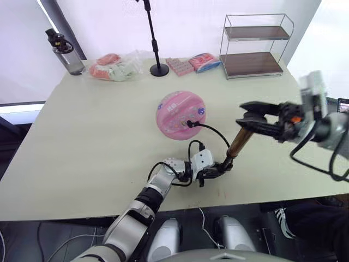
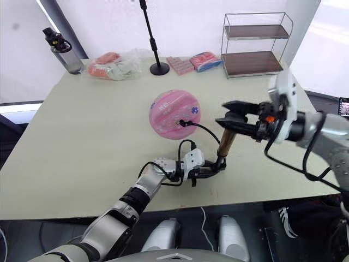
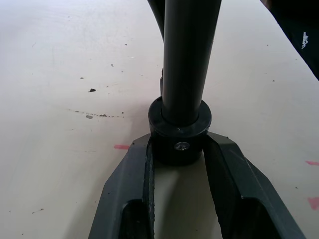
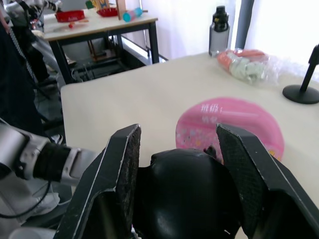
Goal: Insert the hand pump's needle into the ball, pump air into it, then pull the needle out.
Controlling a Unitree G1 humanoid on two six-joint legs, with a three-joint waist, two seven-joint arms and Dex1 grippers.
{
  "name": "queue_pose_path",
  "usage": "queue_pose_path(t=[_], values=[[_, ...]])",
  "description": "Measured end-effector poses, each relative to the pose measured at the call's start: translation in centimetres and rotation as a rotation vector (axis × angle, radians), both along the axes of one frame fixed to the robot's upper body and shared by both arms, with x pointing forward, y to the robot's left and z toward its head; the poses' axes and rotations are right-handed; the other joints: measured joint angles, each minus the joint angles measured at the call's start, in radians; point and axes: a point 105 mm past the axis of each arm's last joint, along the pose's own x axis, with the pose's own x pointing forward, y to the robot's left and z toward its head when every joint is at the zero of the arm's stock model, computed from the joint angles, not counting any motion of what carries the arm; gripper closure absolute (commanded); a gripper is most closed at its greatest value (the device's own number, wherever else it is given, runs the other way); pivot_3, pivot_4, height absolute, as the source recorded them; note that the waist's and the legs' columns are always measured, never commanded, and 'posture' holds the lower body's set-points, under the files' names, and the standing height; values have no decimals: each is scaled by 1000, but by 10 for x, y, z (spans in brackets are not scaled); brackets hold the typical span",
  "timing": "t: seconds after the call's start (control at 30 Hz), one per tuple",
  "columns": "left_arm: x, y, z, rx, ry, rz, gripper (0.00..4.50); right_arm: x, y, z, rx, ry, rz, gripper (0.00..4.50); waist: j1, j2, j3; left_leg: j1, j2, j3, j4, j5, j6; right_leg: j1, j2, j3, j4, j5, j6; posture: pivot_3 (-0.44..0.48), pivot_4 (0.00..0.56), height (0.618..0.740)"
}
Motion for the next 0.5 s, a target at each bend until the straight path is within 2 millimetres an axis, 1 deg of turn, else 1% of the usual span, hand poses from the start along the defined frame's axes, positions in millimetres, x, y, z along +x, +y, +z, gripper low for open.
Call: queue_pose_path(t=[0.03, 0.07, 0.1, 0.17, 0.3, 0.33, 0.4, 0.5], values=[[0, 0, 0, 0, 0, 0, 3407, 1, 0, -3, -2, 1, 1, 2491, 0, 0, -1, 0, 0, 0, 0, 0, 0, 0, 0, 0, 0, 0, 0, 0, 150, 731], [-1, 0, -1, 0, 2, -1, 3407, 3, 2, -12, -4, 10, 2, 2491, 0, 0, -2, 0, 0, 0, 0, 0, 0, 0, 1, 0, 0, 0, 0, 0, 150, 731], [-1, 0, -1, 0, 3, -1, 3407, 3, 2, -14, -2, 11, 2, 2491, 1, 0, -3, 0, 1, 0, 0, 0, 0, 0, 1, 0, 0, 0, 0, 0, 150, 731], [-1, 0, -1, 0, 4, -1, 3407, 8, 4, -33, 5, 31, -12, 2491, 1, -1, -4, 0, 1, 0, 0, 0, 0, 0, 1, 0, 0, 0, 0, 0, 150, 731], [-1, 1, -2, 1, 7, 2, 3407, 12, 7, -60, 9, 50, -30, 2491, 0, -2, -6, 1, 1, 0, 0, 0, 0, 0, 1, 0, 0, 0, 0, 0, 150, 731], [-1, 1, -2, 2, 8, 4, 3407, 12, 8, -70, 0, 53, -30, 2491, 0, -2, -6, 1, 1, 0, 0, 0, 0, 0, 1, 0, 0, 0, 0, 0, 150, 731], [-1, 1, -2, 4, 10, 6, 3407, 11, 11, -76, 5, 38, -21, 2491, -1, -1, -7, 2, 1, 0, 0, 0, 0, 1, 1, 0, 0, 0, 0, 0, 150, 731], [-1, 2, -5, 10, 19, 17, 3407, 11, 14, -80, 13, 12, -13, 2491, -2, -3, -9, 11, 1, 0, -2, 0, 0, 10, 2, 0, 0, -1, 0, 0, 150, 731]])
